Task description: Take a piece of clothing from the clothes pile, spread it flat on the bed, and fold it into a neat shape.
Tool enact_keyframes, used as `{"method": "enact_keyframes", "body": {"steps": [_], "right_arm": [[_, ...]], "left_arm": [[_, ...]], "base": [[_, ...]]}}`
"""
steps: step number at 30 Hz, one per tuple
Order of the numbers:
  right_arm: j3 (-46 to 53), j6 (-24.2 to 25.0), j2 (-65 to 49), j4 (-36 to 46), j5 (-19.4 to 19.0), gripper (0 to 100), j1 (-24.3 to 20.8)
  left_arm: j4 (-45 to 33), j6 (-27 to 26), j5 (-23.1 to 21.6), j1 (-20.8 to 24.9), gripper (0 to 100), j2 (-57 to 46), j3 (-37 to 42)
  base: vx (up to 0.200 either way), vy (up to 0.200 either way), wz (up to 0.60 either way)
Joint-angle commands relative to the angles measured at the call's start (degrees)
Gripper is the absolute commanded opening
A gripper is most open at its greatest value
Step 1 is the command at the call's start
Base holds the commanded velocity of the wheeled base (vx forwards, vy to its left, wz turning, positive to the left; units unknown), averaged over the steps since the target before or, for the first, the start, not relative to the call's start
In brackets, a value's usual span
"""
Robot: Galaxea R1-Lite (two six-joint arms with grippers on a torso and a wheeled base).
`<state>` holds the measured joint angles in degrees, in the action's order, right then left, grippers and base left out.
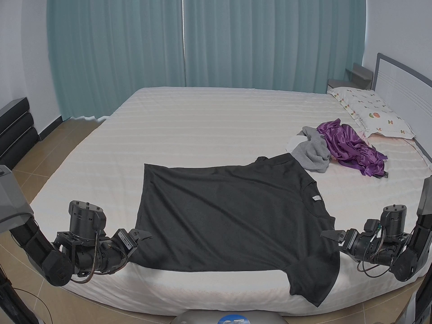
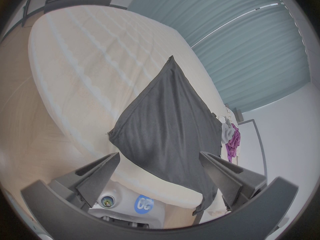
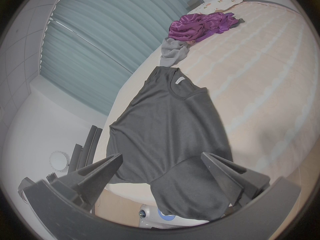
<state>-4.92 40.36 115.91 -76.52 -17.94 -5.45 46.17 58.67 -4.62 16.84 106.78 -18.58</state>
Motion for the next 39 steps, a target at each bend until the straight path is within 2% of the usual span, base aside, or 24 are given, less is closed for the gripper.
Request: {"method": "enact_keyframes", "body": {"steps": [1,5,12,15,17,21,37,38,39], "right_arm": [[0.09,-0.02,0.37,-0.03,-0.07,100,0.00],[0.18,-0.02,0.11,-0.03,-0.07,100,0.00],[0.27,-0.11,0.90,-0.03,-0.16,100,-0.26],[0.27,-0.02,0.99,-0.03,-0.16,100,-0.26],[0.27,-0.02,0.99,-0.03,-0.16,100,-0.26],[0.27,-0.02,1.07,-0.03,-0.16,100,-0.26],[0.27,-0.11,1.16,-0.03,-0.16,100,-0.35],[0.27,-0.11,1.25,-0.03,-0.16,100,-0.35],[0.27,-0.02,1.25,-0.03,-0.16,100,-0.35]], "left_arm": [[0.50,-0.75,1.10,-0.05,100,-0.08,1.35],[0.77,-3.57,2.77,-0.14,100,0.62,4.43],[1.47,-3.74,3.74,-1.28,100,5.46,4.34],[4.28,-3.74,5.15,-1.28,100,8.97,3.46],[9.03,-3.92,6.73,-1.54,100,12.40,3.29],[13.16,-3.92,7.17,-1.63,100,15.65,3.29],[13.07,-5.06,7.34,-3.92,100,14.51,3.55],[13.16,-5.06,7.34,-4.27,0,14.95,3.20],[13.25,-5.06,7.34,-4.35,0,15.13,3.20]], "base": [[0.000,0.000,0.00],[0.000,0.000,0.00],[0.000,0.000,0.00],[0.000,0.000,0.00],[0.000,0.000,0.00],[0.000,0.000,0.00],[0.000,0.000,0.00],[0.000,0.000,0.00],[0.000,0.000,0.00]]}}
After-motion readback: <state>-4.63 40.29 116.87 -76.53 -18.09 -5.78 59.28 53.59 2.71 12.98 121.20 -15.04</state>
